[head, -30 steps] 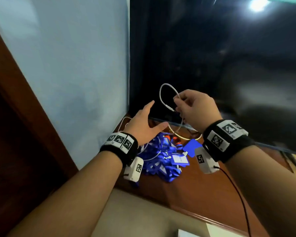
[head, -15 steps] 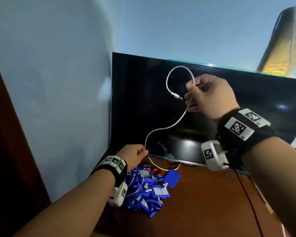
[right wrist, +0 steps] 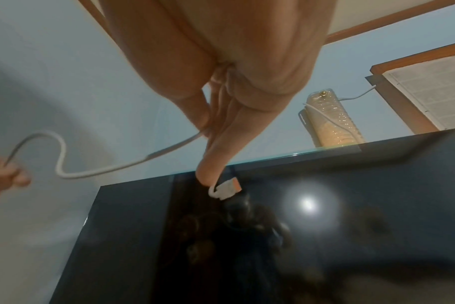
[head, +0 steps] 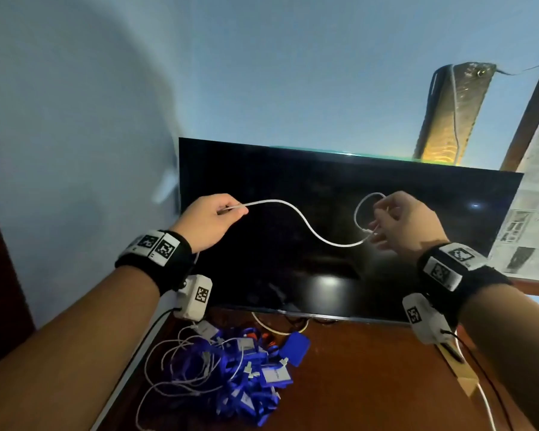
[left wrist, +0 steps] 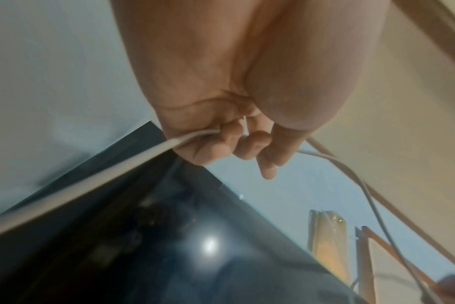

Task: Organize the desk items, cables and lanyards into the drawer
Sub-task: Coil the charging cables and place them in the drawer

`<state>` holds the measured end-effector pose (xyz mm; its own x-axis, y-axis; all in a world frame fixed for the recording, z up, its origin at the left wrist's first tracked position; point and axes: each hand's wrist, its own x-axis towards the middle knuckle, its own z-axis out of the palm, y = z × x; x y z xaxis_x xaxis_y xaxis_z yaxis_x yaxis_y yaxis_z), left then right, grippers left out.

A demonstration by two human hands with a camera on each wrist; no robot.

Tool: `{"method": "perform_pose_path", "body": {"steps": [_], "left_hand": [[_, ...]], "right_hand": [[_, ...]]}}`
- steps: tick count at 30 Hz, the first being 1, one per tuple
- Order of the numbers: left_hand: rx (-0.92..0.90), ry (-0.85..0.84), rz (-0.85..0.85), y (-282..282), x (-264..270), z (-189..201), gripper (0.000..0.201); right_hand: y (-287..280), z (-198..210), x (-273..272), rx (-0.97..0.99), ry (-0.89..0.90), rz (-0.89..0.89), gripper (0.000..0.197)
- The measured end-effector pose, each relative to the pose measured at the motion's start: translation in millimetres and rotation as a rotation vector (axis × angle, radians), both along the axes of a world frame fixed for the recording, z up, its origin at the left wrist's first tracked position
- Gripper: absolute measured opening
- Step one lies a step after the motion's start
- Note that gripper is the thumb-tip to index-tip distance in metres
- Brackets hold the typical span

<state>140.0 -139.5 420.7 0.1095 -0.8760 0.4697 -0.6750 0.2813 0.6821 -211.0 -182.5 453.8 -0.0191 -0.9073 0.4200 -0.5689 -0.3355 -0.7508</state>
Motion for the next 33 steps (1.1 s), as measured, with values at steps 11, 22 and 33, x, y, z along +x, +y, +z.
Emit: {"method": "perform_pose_path", "body": {"steps": [11,22,33], "left_hand": [[-0.182,-0.023,0.066,21,-23,89,0.016],[0.195,-0.189,0.215,29,6,-19,0.025],[0.606,-0.125,0.365,65,9,-203,0.033]], "right_hand": [[16,-21,-35,0.026,0.295,0.143,0.005],[73,-19,-24,-0.128,0.073,0.419,0.022],[91,3,-36,-0.205,-0.365,0.437,0.018]]}}
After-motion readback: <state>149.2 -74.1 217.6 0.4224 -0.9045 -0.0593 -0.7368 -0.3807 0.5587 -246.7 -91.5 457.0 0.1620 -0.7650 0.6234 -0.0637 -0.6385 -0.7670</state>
